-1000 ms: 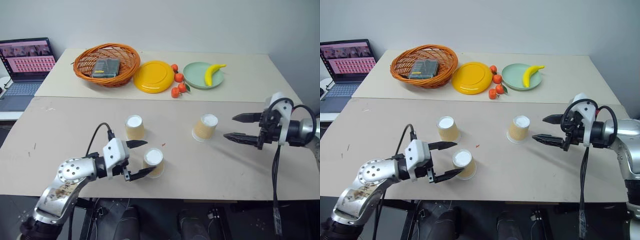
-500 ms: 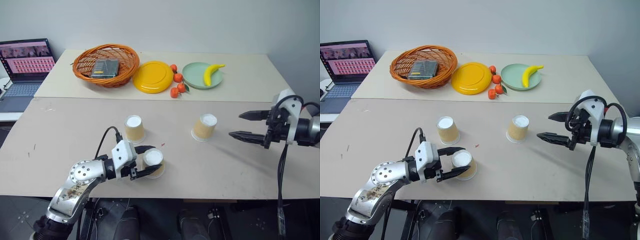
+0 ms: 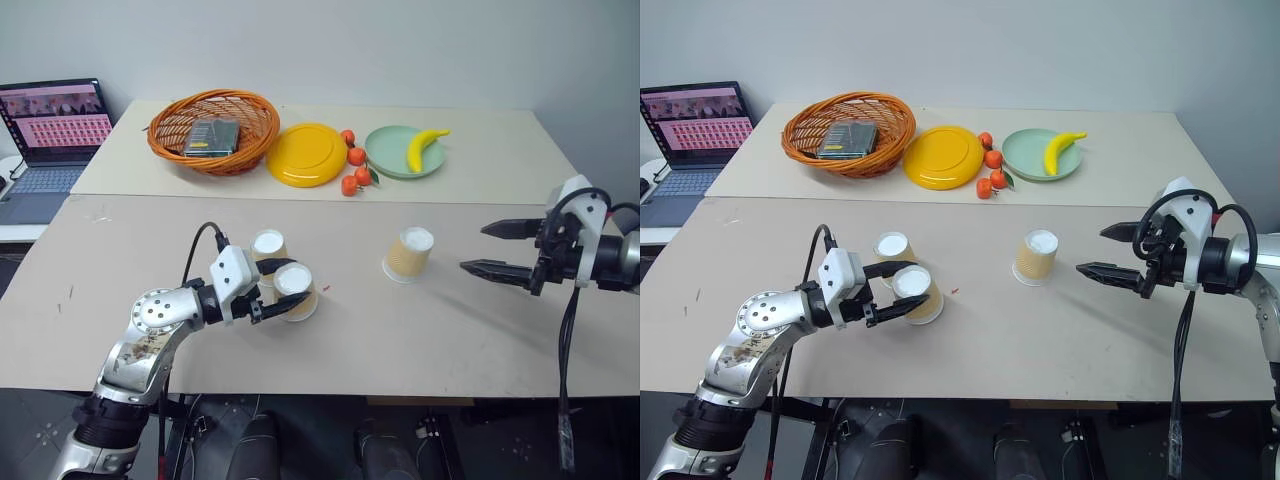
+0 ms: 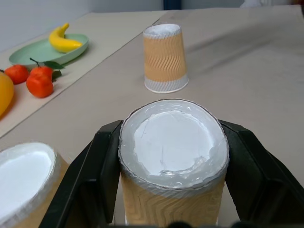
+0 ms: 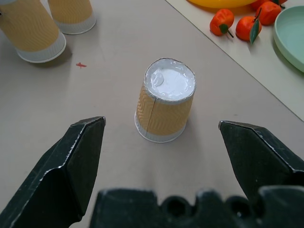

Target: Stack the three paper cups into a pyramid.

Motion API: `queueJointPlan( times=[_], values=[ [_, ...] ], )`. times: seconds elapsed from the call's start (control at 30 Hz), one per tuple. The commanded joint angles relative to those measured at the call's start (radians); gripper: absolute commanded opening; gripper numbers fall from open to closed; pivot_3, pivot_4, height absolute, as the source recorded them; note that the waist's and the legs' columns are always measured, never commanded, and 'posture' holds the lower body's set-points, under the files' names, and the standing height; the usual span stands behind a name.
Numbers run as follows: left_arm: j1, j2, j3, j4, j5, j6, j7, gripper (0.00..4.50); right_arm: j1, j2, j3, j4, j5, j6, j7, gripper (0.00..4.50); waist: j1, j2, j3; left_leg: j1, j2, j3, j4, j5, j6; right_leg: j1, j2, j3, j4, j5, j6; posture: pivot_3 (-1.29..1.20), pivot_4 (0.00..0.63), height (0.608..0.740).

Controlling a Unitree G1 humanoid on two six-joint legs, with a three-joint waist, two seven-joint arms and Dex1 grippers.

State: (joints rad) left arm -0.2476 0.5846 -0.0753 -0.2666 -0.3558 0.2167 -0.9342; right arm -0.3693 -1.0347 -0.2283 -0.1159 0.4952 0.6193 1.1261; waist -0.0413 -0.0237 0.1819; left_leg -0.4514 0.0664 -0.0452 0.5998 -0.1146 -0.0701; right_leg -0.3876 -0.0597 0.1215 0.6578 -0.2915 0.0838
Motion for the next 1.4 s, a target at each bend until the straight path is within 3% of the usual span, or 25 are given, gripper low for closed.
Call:
queueJointPlan(
  times=[0.03,0.7,1.4],
  values=[
    [-0.044,-0.01,-0.029,-0.026,-0.013,-0.013,-0.037,2.73,0.032,-0.005,-0.072,-0.02,0.011,-0.032,-0.01,4.5,0.0,0.0,0.0,0.0,0.0,0.0,0.0,0.0,0.0,0.0,0.0,0.0,0.0,0.0,0.0,0.0,0.15,0.732],
    [-0.373,-0.074,-0.185,0.151,-0.005,0.072,-0.238,2.73,0.212,0.074,-0.184,-0.182,0.062,-0.01,-0.136,4.5,-0.001,0.0,0.0,-0.001,-0.001,-0.001,0.006,0.0,0.0,0.001,0.001,0.0,0.005,-0.001,0.001,0.0,0.15,0.732],
    [-0.411,-0.153,-0.253,0.255,0.129,0.024,-0.209,2.73,0.232,0.064,-0.228,-0.301,0.15,0.094,-0.245,4.5,-0.002,0.0,0.0,-0.001,-0.001,-0.002,0.006,0.0,0.0,0.001,0.001,0.0,0.005,-0.001,0.002,0.0,0.15,0.732]
  ],
)
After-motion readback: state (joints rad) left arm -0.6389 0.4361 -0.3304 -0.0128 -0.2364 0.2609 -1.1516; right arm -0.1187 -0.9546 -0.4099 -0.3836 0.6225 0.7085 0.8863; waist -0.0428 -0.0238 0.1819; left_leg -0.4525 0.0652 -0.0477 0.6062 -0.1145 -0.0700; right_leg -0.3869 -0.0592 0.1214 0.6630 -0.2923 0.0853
